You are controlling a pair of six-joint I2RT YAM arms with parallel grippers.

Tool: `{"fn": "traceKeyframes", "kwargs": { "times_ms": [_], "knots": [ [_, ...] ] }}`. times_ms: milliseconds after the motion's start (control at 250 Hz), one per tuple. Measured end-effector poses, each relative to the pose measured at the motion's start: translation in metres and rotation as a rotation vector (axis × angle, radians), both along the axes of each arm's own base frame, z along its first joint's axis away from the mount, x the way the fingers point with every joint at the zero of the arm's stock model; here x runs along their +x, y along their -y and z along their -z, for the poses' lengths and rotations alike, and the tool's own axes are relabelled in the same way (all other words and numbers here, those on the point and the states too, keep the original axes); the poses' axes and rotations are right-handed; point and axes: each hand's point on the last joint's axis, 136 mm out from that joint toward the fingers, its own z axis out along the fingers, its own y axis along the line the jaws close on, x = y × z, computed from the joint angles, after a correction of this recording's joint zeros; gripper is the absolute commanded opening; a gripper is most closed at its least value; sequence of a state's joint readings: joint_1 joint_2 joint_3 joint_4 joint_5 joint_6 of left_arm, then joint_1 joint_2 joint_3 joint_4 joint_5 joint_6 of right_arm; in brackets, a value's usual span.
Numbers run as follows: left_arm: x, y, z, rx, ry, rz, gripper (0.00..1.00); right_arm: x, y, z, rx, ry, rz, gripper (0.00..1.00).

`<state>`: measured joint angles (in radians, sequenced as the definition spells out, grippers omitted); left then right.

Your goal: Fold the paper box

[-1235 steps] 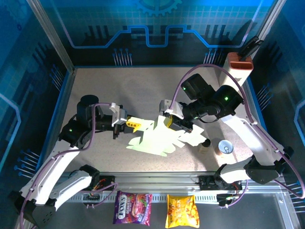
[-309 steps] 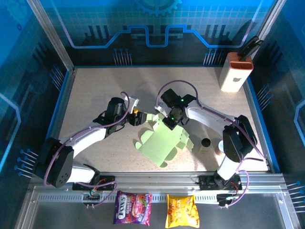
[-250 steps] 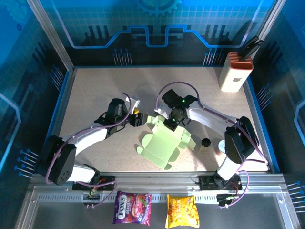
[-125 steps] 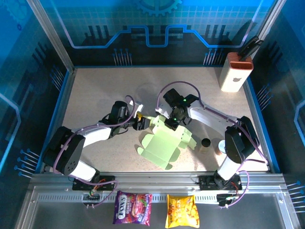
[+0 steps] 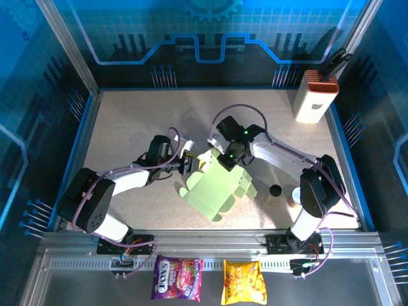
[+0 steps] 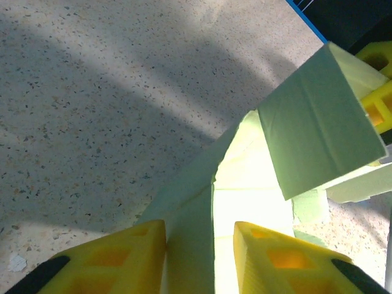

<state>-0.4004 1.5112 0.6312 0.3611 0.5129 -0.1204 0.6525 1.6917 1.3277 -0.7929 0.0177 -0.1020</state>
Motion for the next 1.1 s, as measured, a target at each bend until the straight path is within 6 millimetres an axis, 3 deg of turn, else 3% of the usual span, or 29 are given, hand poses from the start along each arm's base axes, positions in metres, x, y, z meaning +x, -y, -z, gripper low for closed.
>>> {"fn": "traceKeyframes", "kwargs": {
  "times_ms": [591, 859, 1099],
  "knots": [
    [-0.007, -0.001, 0.021, 0.095, -0.023, -0.008, 0.20, 0.006, -0.012, 0.011, -0.070, 0.036, 0.115, 0.09],
    [-0.003, 0.004, 0.025, 0.129, -0.021, -0.011, 0.18, 0.005, -0.011, 0.011, -0.078, 0.033, 0.117, 0.21],
    [-0.007, -0.001, 0.041, 0.187, -0.060, -0.026, 0.17, 0.004, -0.010, 0.003, -0.081, 0.034, 0.119, 0.32]
  ]
}}
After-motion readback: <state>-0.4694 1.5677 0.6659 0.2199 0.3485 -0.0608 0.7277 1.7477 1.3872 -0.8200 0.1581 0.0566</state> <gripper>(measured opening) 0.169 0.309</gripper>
